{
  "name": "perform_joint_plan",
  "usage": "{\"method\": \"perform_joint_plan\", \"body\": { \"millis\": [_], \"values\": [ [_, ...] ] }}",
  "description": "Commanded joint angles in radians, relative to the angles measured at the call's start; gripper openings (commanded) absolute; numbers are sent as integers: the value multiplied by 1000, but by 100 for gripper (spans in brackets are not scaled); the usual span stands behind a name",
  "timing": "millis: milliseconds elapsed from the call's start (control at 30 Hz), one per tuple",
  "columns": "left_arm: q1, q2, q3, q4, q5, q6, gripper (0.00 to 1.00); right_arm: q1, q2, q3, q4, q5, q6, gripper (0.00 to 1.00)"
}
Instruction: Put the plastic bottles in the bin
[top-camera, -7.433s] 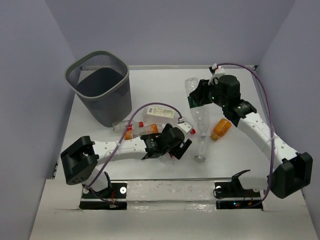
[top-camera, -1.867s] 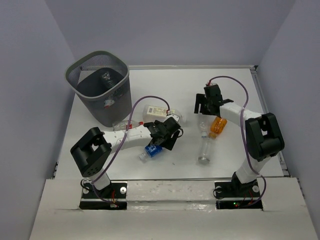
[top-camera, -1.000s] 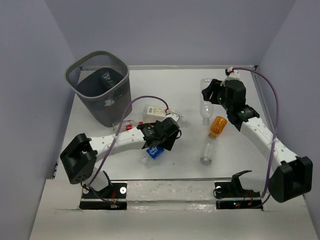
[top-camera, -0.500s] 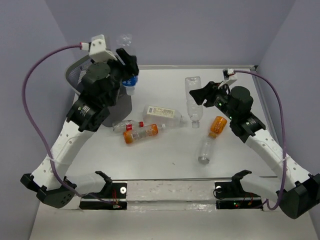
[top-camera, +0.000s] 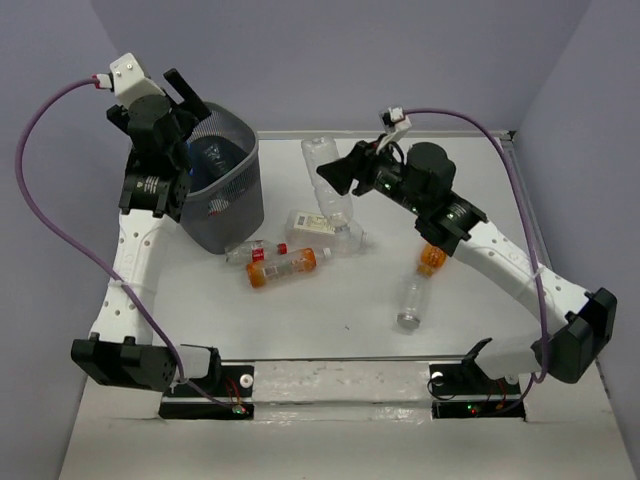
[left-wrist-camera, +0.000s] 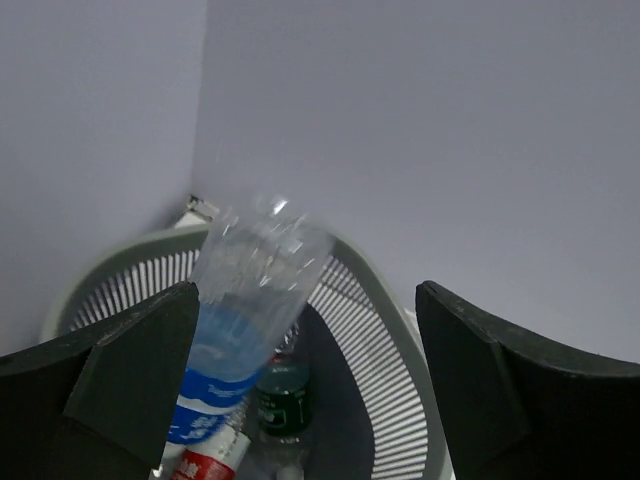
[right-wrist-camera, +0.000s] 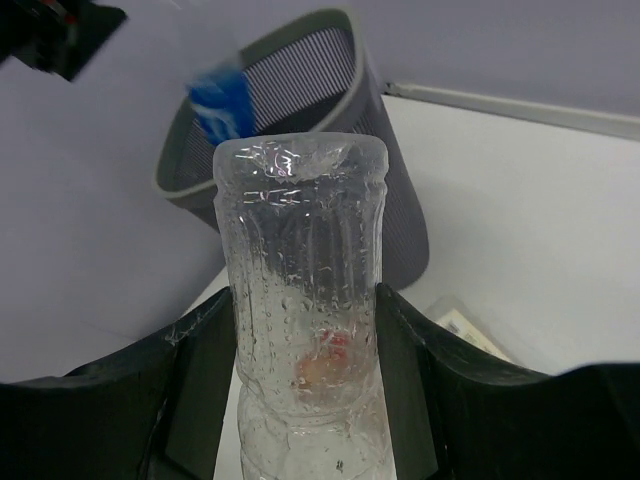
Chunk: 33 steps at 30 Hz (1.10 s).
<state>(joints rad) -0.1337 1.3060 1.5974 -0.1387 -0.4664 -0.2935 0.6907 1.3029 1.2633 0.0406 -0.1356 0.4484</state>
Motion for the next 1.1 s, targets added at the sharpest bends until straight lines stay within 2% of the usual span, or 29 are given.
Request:
{"method": "perform_joint_plan", "body": {
  "millis": [0, 167, 200, 300, 367, 500, 533, 633, 667, 733, 867, 900, 933, 1000, 1067],
  "values": [
    [-4, -146, -81, 40, 185, -53, 99, 35, 142, 226, 111, 8, -33, 34],
    [-6, -380, -218, -5, 389, -75, 99, 73, 346, 564, 119, 1, -16, 34],
    [-6, -436, -265, -43, 473, -81, 99, 87, 411, 617, 119, 4, -8, 34],
    [-6, -520, -399, -116, 607, -101, 99, 110, 551, 819, 119, 19, 3, 34],
    [-6, -609, -474, -157, 638, -119, 99, 119, 625, 925, 119, 25, 13, 34],
    [-6, -718, -608, -255, 722, -119, 99, 138, 824, 1256, 122, 77, 35, 34],
    [-6, -732, -611, -290, 723, -107, 99, 150, 893, 1298, 146, 85, 48, 34],
    [-6, -775, -622, -421, 735, -69, 99, 174, 958, 1349, 227, 137, 56, 34],
    [-6, -796, -646, -459, 744, -70, 99, 175, 978, 1337, 311, 180, 52, 34],
    [-12, -813, -678, -484, 768, -91, 99, 190, 1010, 1317, 402, 265, 36, 34],
    [-26, -840, -812, -473, 810, -119, 99, 231, 1208, 1485, 521, 338, -31, 34],
    [-26, -841, -824, -470, 818, -122, 99, 246, 1220, 1492, 531, 337, -55, 37],
    [-27, -843, -833, -466, 822, -121, 99, 247, 1224, 1481, 548, 330, -100, 55],
    [-30, -838, -847, -452, 824, -116, 99, 247, 1205, 1412, 541, 318, -126, 73],
    [-32, -812, -849, -440, 830, -101, 99, 247, 1135, 1354, 516, 304, -158, 86]
  ]
}}
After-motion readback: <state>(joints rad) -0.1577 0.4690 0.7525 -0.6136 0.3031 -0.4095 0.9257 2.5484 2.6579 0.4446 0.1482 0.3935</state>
